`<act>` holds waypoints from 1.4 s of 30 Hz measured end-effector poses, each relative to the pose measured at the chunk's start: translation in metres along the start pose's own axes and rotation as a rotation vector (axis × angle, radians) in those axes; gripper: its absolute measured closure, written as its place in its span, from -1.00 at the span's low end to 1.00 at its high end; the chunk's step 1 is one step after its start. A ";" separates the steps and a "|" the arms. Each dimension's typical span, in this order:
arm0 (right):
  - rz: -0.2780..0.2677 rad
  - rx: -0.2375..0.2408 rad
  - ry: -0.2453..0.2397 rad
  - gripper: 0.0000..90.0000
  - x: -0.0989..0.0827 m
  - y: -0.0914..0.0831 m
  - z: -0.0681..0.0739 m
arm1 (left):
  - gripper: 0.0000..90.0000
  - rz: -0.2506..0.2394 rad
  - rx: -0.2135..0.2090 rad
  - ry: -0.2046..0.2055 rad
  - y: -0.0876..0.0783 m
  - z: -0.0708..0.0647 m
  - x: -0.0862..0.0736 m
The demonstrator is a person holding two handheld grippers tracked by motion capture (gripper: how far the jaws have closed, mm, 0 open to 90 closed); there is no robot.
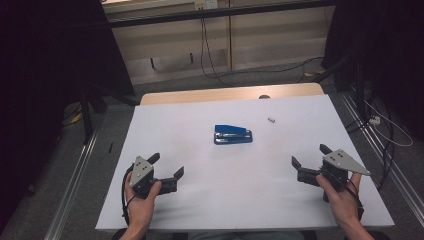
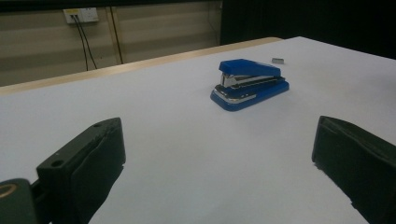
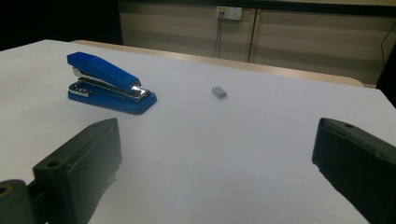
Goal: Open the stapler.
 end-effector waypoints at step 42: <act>0.034 0.129 -0.019 -0.97 -0.002 0.013 0.034 | -0.90 0.090 -0.100 -0.005 0.026 -0.012 -0.008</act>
Point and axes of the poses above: each handheld gripper's, and its own axes: y roughly forward along the jaws, x roughly out of its top, z roughly to its left, the point moved 9 cm from there along y, roughly forward along the jaws, and after that the axes turned 12 degrees about -x, right-handed, at the moved point
